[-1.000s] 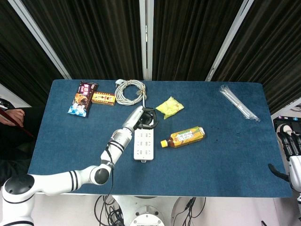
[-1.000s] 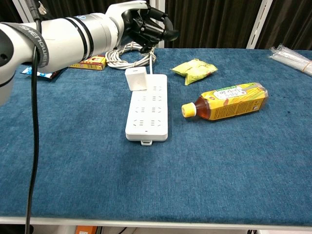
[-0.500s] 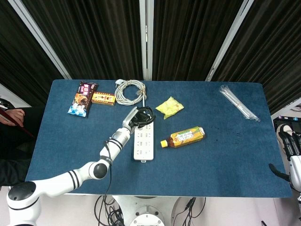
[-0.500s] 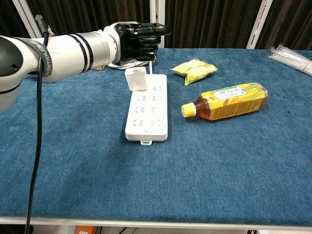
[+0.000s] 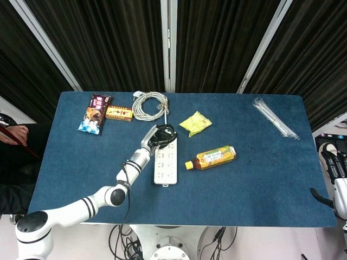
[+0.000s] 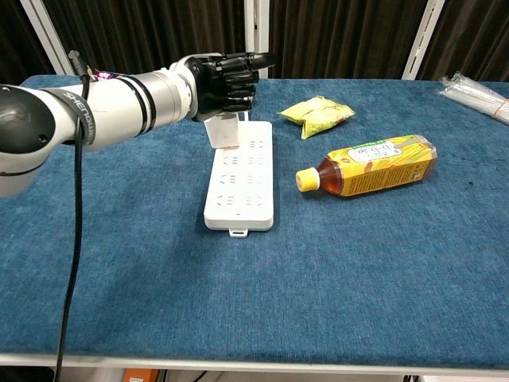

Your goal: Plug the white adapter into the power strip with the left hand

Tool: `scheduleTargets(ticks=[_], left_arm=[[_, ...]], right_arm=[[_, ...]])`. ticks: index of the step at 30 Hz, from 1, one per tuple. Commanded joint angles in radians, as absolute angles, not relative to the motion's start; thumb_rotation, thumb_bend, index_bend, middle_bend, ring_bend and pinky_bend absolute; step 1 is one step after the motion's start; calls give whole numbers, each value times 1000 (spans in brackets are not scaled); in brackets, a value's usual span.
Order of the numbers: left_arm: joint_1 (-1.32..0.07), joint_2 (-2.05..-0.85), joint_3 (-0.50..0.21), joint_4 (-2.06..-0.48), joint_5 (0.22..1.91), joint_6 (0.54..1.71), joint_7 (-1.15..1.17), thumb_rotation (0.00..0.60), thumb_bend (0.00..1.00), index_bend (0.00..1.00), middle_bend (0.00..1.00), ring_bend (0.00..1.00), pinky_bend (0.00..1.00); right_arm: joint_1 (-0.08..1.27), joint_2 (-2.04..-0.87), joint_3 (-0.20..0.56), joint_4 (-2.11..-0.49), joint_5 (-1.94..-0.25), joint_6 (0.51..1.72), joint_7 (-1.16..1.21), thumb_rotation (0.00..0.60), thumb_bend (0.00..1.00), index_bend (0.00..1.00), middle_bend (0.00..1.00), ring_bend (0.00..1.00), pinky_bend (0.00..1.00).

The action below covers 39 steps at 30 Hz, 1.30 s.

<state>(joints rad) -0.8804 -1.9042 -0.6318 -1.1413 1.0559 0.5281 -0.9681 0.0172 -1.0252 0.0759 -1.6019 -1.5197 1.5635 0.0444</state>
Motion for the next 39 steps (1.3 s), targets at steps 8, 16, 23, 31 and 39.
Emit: scheduleTargets(ticks=[8, 16, 23, 31, 39], left_arm=[[-894, -1917, -610, -1122, 1094, 519, -1005, 600, 615, 903, 999, 926, 975], [-903, -1923, -596, -1115, 1110, 522, -1017, 600, 615, 904, 998, 925, 972], [-907, -1919, -577, -1120, 1128, 518, -1024, 600, 614, 903, 997, 923, 969], [-913, -1916, -574, -1106, 1116, 514, -1028, 600, 614, 903, 995, 920, 968], [-905, -1907, -580, -1129, 1118, 535, -1037, 600, 614, 899, 991, 917, 967]], right_arm=[[16, -1023, 77, -1606, -1516, 1563, 40, 600, 81, 0, 74, 0, 0], [12, -1023, 77, -1607, -1515, 1567, 39, 600, 82, 0, 74, 0, 0], [11, -1022, 76, -1608, -1516, 1568, 38, 600, 81, 0, 74, 0, 0], [6, -1021, 76, -1611, -1516, 1575, 38, 600, 82, 0, 74, 0, 0], [5, -1020, 76, -1615, -1520, 1578, 33, 600, 82, 0, 74, 0, 0]])
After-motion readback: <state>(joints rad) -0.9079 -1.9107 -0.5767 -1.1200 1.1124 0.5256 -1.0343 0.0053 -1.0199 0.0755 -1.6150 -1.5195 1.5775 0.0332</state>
